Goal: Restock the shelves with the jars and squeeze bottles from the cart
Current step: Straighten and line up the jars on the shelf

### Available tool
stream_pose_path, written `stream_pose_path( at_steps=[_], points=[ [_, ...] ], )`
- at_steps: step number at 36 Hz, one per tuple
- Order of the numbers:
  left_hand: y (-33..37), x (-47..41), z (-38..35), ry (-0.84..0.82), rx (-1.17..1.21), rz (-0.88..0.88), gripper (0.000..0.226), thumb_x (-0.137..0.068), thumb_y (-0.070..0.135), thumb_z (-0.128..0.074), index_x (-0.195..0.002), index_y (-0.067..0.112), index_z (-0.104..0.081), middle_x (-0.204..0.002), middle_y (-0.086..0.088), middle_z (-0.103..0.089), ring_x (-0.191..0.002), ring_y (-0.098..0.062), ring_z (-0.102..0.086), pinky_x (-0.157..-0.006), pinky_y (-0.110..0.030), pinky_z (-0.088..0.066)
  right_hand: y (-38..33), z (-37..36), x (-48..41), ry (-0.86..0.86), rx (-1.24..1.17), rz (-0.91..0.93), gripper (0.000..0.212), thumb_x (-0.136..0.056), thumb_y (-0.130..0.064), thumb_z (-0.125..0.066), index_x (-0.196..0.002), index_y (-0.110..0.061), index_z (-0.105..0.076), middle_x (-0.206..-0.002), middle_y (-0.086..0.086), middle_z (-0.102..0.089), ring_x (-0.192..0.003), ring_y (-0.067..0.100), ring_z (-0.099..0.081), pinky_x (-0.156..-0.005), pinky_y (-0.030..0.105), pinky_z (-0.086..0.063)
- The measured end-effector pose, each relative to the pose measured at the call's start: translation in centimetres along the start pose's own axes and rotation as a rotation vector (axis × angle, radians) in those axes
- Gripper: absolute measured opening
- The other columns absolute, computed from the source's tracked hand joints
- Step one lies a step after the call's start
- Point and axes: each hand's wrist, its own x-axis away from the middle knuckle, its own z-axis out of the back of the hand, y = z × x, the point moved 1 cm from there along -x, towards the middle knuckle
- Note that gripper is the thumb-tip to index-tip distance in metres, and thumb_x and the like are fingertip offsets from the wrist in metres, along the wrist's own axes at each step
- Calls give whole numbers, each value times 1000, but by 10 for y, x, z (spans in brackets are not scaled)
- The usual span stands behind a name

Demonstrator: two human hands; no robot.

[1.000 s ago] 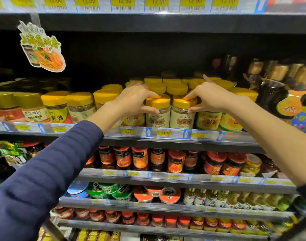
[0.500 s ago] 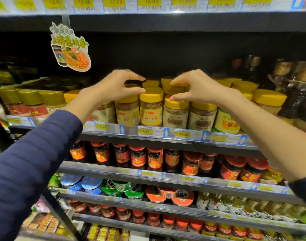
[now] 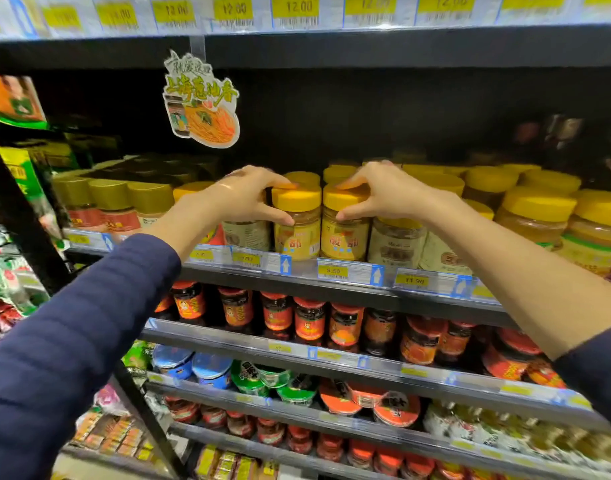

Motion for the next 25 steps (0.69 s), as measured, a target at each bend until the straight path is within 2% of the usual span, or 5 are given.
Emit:
stream_pose_path(
  at_steps=[4,10,21,25],
  points=[
    [7,0,-1,35,-18,-6,69,-73,49,-72,-133,23,-50,-127,-3,-54,-119,-24,-49,-97,-39,-44,-2,0,1,-13,-19,-15,67,-74,-47,-69,-131,-15,-53,-123,8,-56,-114,24,-48,-90,36,-46],
    [8,0,-4,82,-52,12,74,-72,55,-70,-135,22,-48,-129,-7,-53,-121,-25,-47,-95,-37,-41,-5,2,2,3,-7,-28,63,-75,-47,-69,-126,-12,-57,-121,8,-55,-116,24,-45,-84,31,-42],
    [8,0,-7,92,-124,10,77,-74,60,-64,-137,22,-44,-130,-7,-52,-119,-27,-49,-93,-39,-42,-8,-3,5,22,-3,-44,65,-75,-46,-68,-128,-11,-54,-122,10,-58,-111,26,-53,-84,34,-47],
    [4,1,-12,93,-125,11,77,-75,65,-59,-139,26,-41,-134,-8,-48,-122,-29,-46,-96,-44,-42,-9,-6,8,19,18,-28,64,-78,-46,-65,-131,-12,-51,-126,10,-57,-110,26,-55,-80,30,-46]
  ],
)
